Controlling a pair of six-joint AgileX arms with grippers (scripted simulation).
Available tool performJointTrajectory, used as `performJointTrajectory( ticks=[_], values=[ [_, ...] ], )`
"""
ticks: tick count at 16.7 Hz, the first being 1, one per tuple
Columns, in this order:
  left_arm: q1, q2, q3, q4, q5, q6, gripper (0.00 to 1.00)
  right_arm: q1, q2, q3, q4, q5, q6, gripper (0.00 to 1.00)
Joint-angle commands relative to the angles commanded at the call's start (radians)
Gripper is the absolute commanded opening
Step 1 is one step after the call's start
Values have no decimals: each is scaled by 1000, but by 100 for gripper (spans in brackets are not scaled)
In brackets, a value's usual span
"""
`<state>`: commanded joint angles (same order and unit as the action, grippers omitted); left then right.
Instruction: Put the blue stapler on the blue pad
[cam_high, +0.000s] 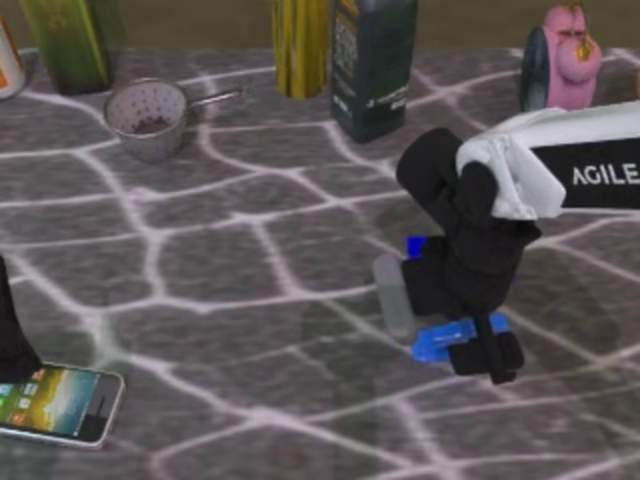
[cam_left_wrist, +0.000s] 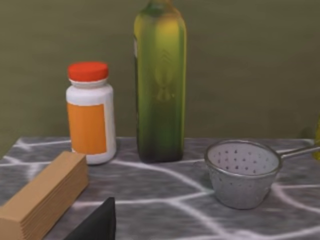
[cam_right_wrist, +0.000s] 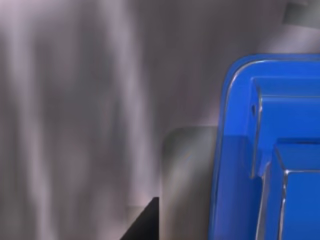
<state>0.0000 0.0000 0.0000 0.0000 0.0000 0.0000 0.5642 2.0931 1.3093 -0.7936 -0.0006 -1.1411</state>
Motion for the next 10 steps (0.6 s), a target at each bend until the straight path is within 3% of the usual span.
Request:
performJointTrajectory(
  ticks=[7,10],
  values=[
    [0,0,0,0,0,0,100,0,0,0,0,0,0,2],
    [0,0,0,0,0,0,100,0,0,0,0,0,0,0]
  ],
)
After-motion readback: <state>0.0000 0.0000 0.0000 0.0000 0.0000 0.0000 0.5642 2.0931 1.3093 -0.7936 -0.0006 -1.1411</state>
